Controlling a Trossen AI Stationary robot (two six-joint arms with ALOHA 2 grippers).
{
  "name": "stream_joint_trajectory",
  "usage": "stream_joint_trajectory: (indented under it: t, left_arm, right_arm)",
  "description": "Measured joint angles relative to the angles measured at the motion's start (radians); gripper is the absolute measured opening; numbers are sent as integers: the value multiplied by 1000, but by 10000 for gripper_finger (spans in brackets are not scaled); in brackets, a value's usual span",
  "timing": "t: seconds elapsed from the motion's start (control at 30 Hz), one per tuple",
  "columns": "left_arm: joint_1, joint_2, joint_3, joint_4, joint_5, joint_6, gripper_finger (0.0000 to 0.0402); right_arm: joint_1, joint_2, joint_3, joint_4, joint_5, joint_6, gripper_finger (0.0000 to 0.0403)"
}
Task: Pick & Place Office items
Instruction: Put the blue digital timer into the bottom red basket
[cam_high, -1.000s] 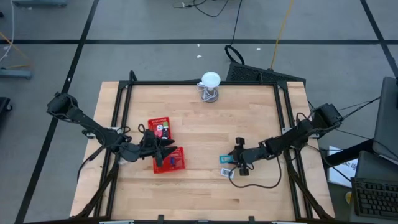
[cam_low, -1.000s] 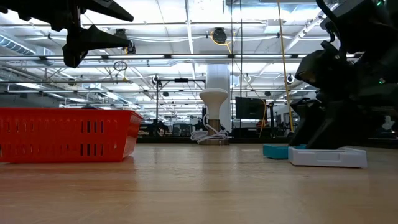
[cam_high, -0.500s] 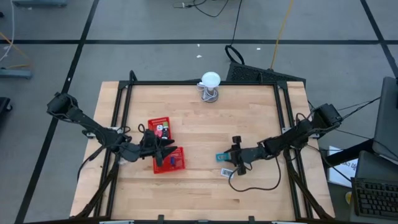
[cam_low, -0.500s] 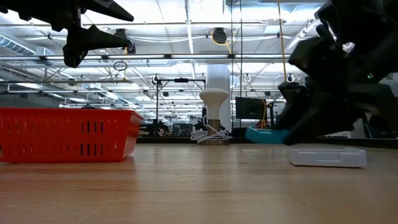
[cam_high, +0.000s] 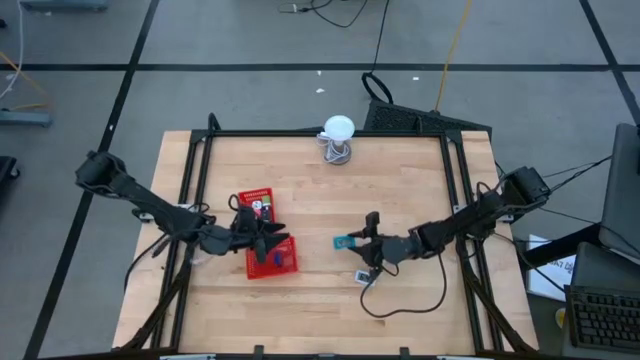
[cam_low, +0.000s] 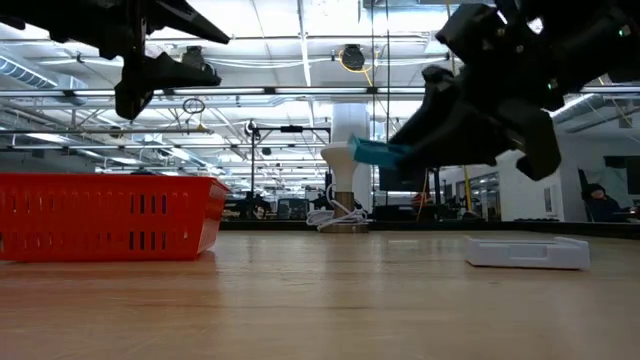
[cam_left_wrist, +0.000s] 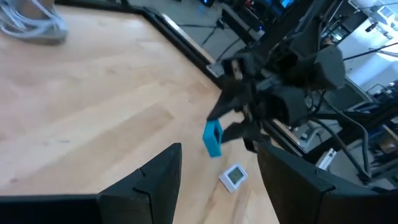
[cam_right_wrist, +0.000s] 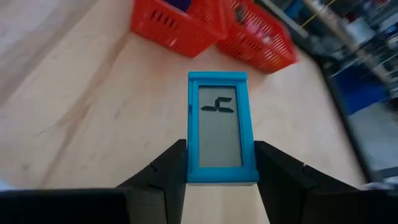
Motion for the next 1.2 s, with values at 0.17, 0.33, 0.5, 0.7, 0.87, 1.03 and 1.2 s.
stream_joint_trajectory:
  t: [0.17,0.33,0.5,0.7,0.87,1.03,1.2]
  left_arm:
    - [21,97,-1,144,40,-8,212]
    - [50,210,-1,312,74,3,212]
    - [81,301,-1,412,96,2,212]
    - [105,378,24,453,114,-27,212]
    - [121,455,125,452,189,47,212]
    - [138,540,253,431,244,161,212]
    - [153,565,315,346,238,181,212]
  right_arm:
    - [22,0,26,0,110,-86,147]
    - [34,0,48,0,132,-107,147]
    - [33,0,79,0,132,-132,147]
    - [33,0,94,21,133,-162,147]
    - [33,0,95,37,132,-167,147]
    - [33,0,95,33,139,-164,147]
    - [48,-1,91,16,207,-165,147]
